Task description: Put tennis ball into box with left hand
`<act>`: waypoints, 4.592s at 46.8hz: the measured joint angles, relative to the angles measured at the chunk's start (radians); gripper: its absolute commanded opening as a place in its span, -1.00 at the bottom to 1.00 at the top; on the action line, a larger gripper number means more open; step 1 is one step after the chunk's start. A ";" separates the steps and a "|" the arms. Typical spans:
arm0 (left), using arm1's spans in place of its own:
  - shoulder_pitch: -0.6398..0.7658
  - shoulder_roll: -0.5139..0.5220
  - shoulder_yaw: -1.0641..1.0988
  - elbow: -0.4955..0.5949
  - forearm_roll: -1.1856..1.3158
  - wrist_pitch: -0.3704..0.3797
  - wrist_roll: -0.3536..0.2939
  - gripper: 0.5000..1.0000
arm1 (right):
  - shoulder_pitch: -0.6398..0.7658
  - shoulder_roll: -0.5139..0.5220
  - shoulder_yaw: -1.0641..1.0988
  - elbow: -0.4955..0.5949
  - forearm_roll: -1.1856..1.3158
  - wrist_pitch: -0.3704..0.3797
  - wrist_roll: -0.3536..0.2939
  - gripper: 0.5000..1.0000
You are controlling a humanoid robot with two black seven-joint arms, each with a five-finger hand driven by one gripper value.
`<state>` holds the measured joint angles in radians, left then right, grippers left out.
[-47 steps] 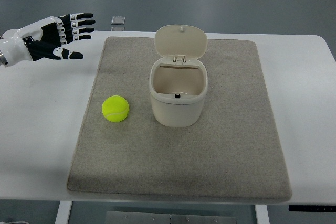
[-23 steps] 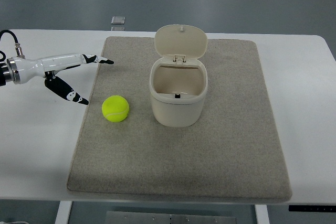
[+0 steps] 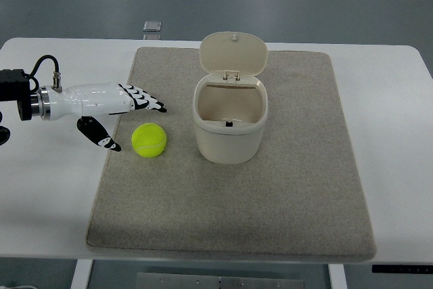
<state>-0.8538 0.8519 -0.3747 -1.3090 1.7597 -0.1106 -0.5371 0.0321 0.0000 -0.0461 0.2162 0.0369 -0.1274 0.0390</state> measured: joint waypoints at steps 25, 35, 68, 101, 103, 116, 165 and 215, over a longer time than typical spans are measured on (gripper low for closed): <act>-0.004 -0.073 0.000 0.010 0.114 0.003 0.009 0.93 | 0.000 0.000 0.000 0.000 0.000 0.000 0.001 0.60; -0.003 -0.086 0.004 0.011 0.119 0.003 0.010 0.85 | 0.000 0.000 0.000 0.000 0.000 0.000 0.000 0.60; -0.002 -0.086 0.007 0.013 0.165 0.003 0.009 -0.57 | 0.000 0.000 0.000 0.000 0.000 0.000 0.001 0.60; -0.017 0.115 0.008 -0.075 0.163 0.476 -0.006 -1.00 | 0.000 0.000 0.000 0.000 0.000 0.000 0.000 0.60; -0.017 0.122 0.009 -0.086 0.164 0.509 -0.008 -1.00 | 0.000 0.000 0.000 0.000 0.000 0.001 0.000 0.60; -0.025 0.112 0.009 -0.157 0.207 0.595 -0.012 -1.00 | 0.000 0.000 0.000 0.000 0.000 0.000 0.000 0.60; -0.174 -0.199 0.006 -0.103 0.206 0.348 0.001 0.25 | 0.000 0.000 0.000 0.000 0.000 0.000 0.000 0.60; -0.168 -0.086 0.002 -0.173 0.138 0.266 -0.023 0.94 | 0.000 0.000 0.000 0.000 0.000 0.000 0.000 0.60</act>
<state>-1.0214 0.7662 -0.3727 -1.4824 1.8978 0.1554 -0.5603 0.0322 0.0000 -0.0460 0.2163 0.0368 -0.1272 0.0392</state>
